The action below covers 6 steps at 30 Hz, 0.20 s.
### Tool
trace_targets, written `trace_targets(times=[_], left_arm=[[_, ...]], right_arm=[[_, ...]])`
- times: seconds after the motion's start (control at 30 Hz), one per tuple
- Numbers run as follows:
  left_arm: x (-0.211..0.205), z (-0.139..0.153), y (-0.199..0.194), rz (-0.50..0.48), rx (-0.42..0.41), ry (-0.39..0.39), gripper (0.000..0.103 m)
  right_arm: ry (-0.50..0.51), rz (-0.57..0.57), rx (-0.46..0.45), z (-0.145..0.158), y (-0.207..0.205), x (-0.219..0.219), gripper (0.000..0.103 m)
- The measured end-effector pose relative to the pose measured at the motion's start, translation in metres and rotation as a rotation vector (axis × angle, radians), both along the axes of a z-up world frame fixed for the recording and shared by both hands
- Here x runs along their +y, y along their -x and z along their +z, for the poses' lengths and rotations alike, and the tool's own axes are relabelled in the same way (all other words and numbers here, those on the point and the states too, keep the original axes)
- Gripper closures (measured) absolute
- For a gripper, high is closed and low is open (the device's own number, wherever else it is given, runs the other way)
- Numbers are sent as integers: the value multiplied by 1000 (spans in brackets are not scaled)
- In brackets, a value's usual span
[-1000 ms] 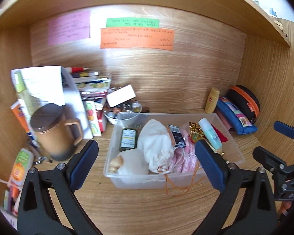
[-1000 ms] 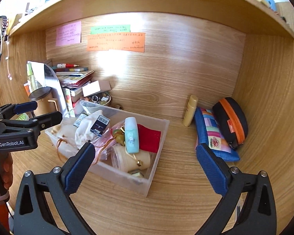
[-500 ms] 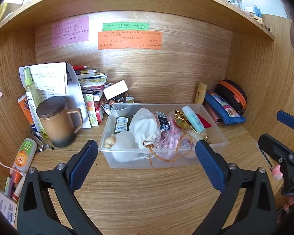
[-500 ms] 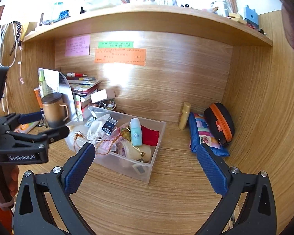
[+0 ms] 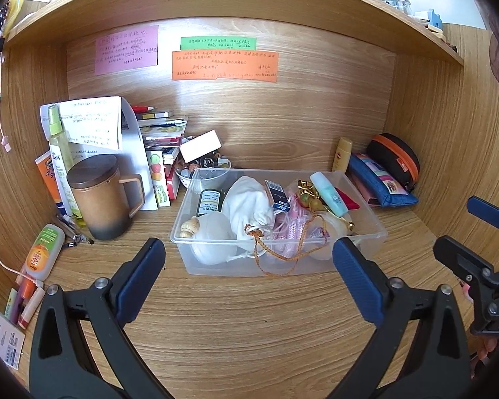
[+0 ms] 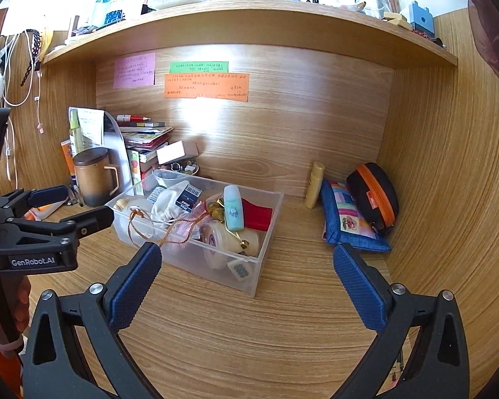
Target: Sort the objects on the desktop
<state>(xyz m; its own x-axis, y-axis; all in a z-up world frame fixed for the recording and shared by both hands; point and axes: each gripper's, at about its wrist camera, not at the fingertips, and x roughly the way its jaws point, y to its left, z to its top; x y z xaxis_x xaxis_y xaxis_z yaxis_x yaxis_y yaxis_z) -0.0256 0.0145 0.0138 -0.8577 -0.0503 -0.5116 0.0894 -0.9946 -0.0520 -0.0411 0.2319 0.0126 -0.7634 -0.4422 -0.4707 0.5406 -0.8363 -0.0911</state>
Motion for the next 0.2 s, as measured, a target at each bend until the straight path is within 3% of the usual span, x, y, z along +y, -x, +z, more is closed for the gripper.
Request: trace_targets(times=[0.2], left_arm=[[4, 5, 2, -7, 20, 30, 1]], right_arm=[[6, -4, -19, -3, 11, -3, 0]])
